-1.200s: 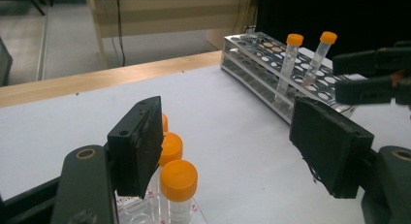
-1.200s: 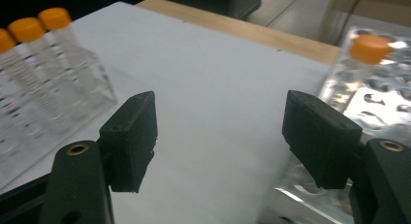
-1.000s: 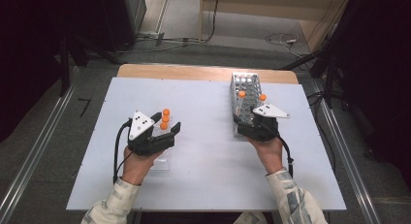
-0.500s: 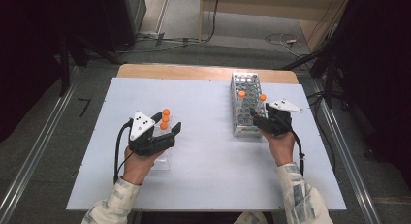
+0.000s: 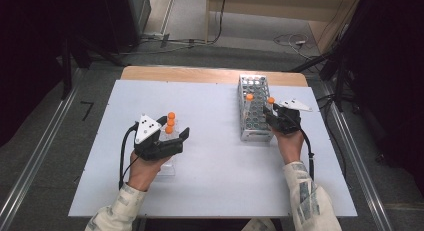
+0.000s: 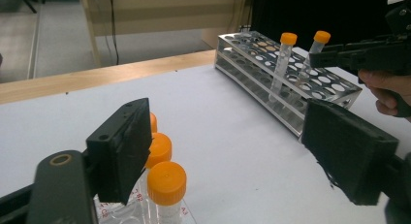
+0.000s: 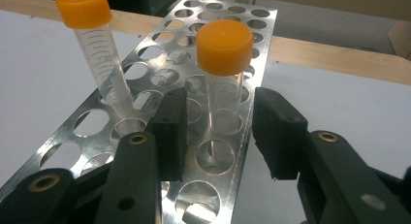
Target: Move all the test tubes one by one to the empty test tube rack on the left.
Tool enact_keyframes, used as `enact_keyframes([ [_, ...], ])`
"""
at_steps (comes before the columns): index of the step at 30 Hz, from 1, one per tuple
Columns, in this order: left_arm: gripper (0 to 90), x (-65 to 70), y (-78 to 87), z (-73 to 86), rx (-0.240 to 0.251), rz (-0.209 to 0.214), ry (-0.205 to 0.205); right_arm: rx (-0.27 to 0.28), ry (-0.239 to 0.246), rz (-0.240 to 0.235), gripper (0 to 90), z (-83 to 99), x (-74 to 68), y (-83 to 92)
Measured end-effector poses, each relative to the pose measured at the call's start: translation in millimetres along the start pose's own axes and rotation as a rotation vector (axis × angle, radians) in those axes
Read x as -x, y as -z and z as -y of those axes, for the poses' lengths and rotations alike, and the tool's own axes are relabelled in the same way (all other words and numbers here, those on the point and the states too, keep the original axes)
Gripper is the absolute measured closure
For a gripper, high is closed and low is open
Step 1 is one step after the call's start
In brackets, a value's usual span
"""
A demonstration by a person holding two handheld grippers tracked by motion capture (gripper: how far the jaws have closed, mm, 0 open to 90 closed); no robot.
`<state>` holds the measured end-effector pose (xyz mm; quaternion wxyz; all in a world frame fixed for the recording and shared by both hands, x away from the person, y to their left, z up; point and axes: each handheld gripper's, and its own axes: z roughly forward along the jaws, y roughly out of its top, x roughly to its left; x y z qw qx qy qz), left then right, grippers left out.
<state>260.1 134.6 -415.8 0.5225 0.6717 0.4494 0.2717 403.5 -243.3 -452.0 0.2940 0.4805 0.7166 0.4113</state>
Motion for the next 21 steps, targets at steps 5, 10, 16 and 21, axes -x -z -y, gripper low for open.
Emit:
enact_keyframes([
  [5,14.7,1.3,-1.8,0.0,-0.009,0.002,-0.006,-0.006,0.01,0.009,59.3,-0.9,-1.0,-4.4],
  [10,15.2,2.4,-2.0,0.2,-0.008,0.002,-0.009,-0.009,-0.003,0.009,62.3,-0.9,0.9,-6.1],
  [16,16.1,2.9,-2.5,0.9,-0.011,0.003,-0.013,-0.009,-0.008,0.01,69.2,-1.2,0.6,-7.0],
  [21,16.2,2.4,-3.7,1.8,-0.018,0.003,-0.012,-0.008,-0.009,0.015,70.8,-1.6,1.2,-7.2],
])
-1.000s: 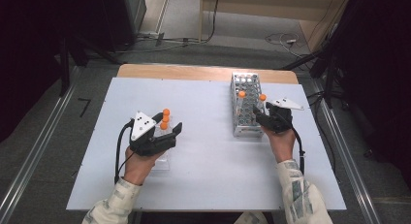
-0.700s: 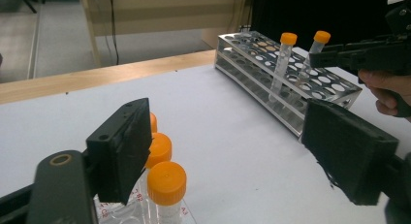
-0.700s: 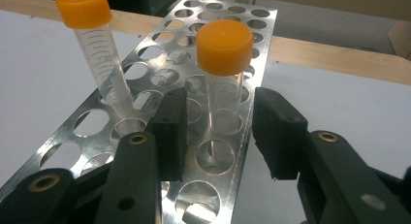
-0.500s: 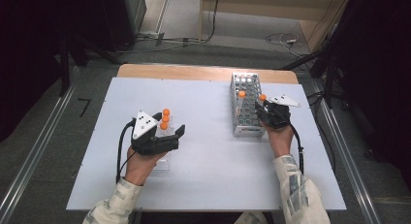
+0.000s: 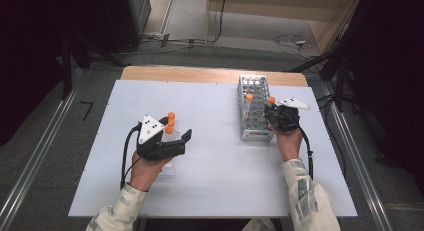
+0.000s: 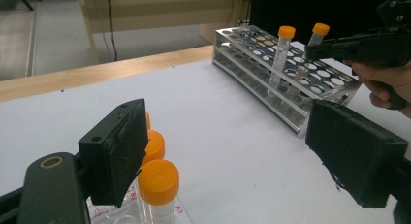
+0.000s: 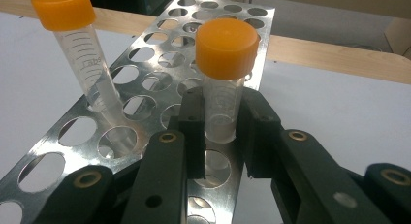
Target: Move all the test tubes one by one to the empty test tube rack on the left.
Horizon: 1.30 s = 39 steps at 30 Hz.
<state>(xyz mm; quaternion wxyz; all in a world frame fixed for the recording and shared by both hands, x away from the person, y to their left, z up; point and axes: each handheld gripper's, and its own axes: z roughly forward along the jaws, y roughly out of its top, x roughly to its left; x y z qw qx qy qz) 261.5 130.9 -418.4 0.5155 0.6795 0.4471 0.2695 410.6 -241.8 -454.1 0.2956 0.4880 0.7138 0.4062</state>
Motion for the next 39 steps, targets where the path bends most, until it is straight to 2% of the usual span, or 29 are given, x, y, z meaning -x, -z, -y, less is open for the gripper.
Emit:
enact_keyframes([
  [11,16.0,-0.2,0.0,0.1,0.006,-0.008,0.005,0.029,-0.013,-0.003,71.0,-5.2,1.6,6.1],
  [27,16.1,-0.8,0.3,0.9,0.011,-0.022,0.008,0.066,0.005,0.0,71.3,-22.5,2.3,20.9],
  [39,16.2,-0.1,-0.3,1.6,0.015,-0.024,0.009,0.124,0.012,-0.018,71.3,-33.9,-0.1,44.6],
])
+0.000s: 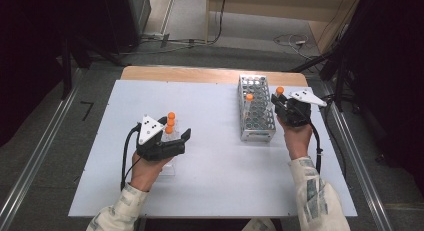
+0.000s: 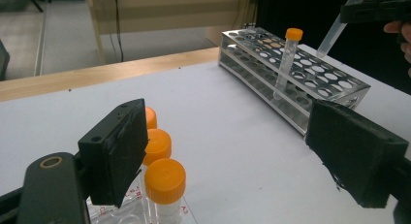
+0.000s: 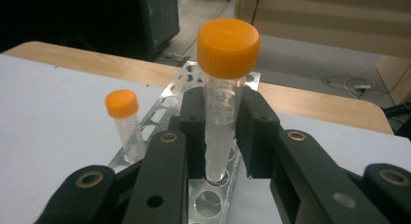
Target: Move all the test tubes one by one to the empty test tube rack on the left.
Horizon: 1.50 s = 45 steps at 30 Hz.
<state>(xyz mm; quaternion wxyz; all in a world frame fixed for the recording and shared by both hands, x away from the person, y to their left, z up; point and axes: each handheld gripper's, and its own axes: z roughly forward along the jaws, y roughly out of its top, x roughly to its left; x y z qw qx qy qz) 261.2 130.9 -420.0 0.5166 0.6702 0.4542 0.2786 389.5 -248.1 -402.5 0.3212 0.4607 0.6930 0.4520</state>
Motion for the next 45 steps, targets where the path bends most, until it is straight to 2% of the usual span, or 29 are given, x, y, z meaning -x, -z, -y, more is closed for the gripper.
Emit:
enact_keyframes([
  [8,16.2,1.3,-0.2,0.1,0.001,0.002,-0.002,0.007,0.025,-0.057,71.3,-1.4,-11.3,16.4],
  [21,16.4,1.0,0.0,0.4,0.002,0.003,-0.002,-0.002,0.066,-0.137,71.3,4.2,-31.2,28.1],
  [31,16.8,1.2,0.0,0.7,0.003,0.001,0.0,-0.009,0.076,-0.189,71.3,6.5,-46.1,29.3],
  [45,16.7,1.3,0.2,1.0,0.004,0.0,-0.001,-0.035,0.12,-0.255,71.3,12.5,-70.2,27.1],
])
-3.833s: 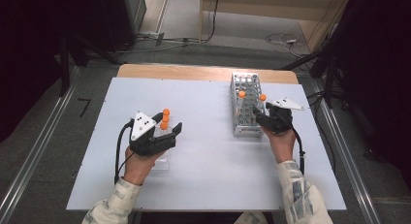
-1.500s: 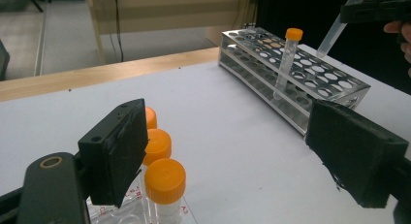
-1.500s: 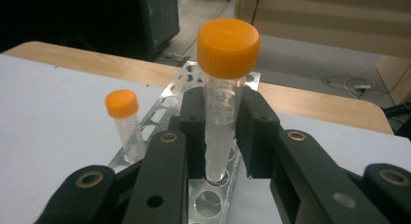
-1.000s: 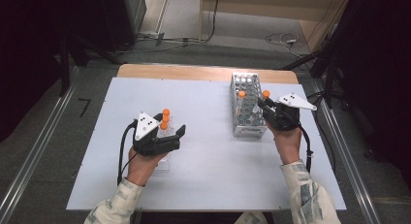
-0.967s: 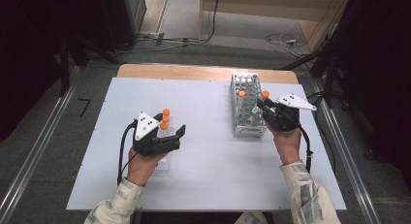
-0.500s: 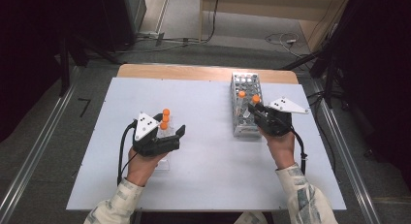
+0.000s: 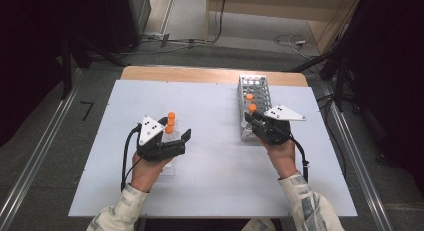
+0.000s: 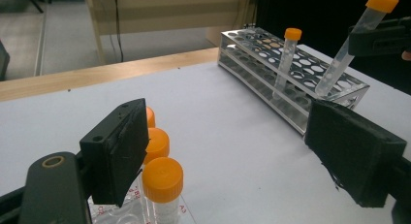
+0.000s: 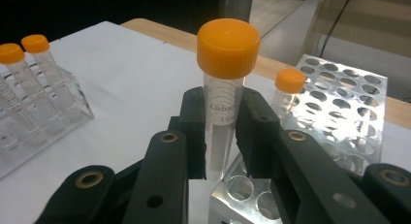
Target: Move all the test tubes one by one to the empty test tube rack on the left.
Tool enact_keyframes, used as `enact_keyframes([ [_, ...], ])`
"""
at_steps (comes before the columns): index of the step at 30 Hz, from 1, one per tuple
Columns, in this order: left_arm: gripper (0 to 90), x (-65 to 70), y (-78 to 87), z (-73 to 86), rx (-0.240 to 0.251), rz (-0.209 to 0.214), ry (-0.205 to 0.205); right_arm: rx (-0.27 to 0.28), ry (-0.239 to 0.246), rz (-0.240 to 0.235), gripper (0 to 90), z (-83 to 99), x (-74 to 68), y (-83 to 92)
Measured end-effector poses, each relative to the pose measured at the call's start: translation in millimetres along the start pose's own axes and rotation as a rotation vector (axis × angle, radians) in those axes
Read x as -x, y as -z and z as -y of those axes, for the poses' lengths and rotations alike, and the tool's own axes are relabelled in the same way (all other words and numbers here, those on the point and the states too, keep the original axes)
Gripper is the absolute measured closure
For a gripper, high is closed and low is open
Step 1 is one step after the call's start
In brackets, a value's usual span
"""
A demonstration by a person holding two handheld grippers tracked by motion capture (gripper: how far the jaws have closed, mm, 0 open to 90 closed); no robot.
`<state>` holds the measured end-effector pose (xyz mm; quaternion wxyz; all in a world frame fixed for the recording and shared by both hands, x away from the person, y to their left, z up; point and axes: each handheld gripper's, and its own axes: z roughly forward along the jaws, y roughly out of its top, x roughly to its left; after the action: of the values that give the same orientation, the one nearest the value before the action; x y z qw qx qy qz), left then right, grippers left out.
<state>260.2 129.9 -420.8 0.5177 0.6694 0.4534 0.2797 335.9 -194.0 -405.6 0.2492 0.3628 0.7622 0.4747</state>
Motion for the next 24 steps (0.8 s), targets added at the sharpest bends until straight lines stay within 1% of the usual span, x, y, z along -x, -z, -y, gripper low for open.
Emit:
enact_keyframes([
  [9,16.7,0.3,-0.1,0.2,0.0,-0.001,-0.001,-0.02,0.021,-0.037,71.3,3.1,-12.1,-6.4],
  [15,16.7,0.6,-0.1,0.2,0.001,0.0,-0.002,-0.027,0.019,-0.061,71.3,4.8,-17.7,-8.3],
  [24,16.3,0.5,0.4,-0.1,0.0,0.002,0.0,-0.049,0.039,-0.093,71.3,9.1,-32.2,-14.8],
])
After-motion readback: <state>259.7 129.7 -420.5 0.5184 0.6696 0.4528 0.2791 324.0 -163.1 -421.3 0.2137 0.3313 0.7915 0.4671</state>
